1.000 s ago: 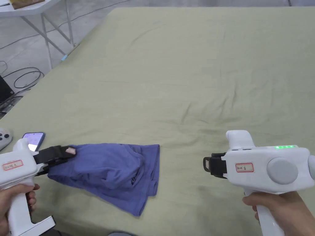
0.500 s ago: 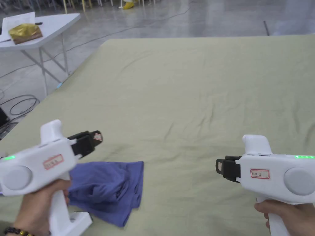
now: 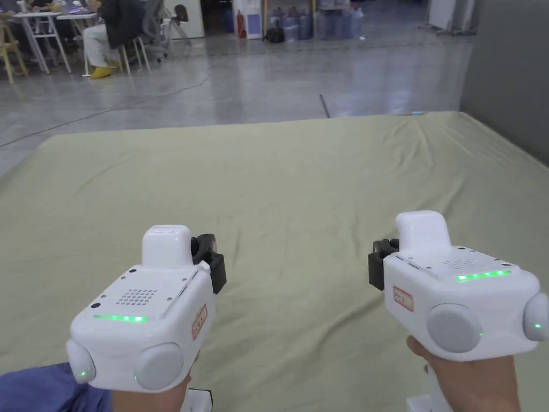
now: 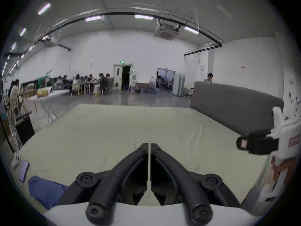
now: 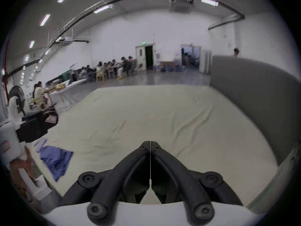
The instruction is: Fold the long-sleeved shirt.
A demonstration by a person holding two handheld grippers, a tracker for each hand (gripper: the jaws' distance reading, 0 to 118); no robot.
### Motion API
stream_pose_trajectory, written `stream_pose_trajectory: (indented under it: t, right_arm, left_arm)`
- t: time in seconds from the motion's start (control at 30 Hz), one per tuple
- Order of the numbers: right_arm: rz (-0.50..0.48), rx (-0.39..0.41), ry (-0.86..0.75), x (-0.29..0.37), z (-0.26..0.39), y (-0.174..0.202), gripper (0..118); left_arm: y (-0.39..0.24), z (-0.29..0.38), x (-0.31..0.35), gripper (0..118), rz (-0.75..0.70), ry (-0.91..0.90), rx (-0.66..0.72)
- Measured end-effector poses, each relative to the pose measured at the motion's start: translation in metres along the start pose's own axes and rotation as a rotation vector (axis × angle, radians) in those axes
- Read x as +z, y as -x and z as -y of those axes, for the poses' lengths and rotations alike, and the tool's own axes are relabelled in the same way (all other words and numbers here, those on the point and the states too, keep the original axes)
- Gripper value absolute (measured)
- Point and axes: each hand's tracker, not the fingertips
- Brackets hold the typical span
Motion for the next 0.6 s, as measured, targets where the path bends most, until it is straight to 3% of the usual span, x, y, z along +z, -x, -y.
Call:
stream_pose_trajectory:
  t: [0.17, 0.27, 0.33, 0.43, 0.6]
  right_arm:
    - [0.115, 0.066, -0.144, 0.006, 0.012, -0.014, 3]
    - [0.16, 0.078, -0.192, 0.009, 0.023, -0.015, 3]
    - [0.152, 0.071, -0.223, 0.01, 0.032, -0.014, 3]
    - [0.154, 0.062, -0.279, 0.012, 0.047, -0.01, 3]
    - [0.148, 0.055, -0.328, 0.007, 0.075, -0.003, 3]
  left_arm:
    - [-0.02, 0.023, 0.0, 1, -0.068, -0.033, -0.064]
    - [-0.025, 0.035, 0.004, 1, -0.084, -0.049, -0.036]
    - [-0.023, 0.042, 0.008, 1, -0.116, -0.081, -0.025]
    - [-0.026, 0.054, 0.006, 1, -0.179, -0.077, -0.132]
    - [-0.024, 0.071, 0.016, 1, -0.178, -0.173, -0.066]
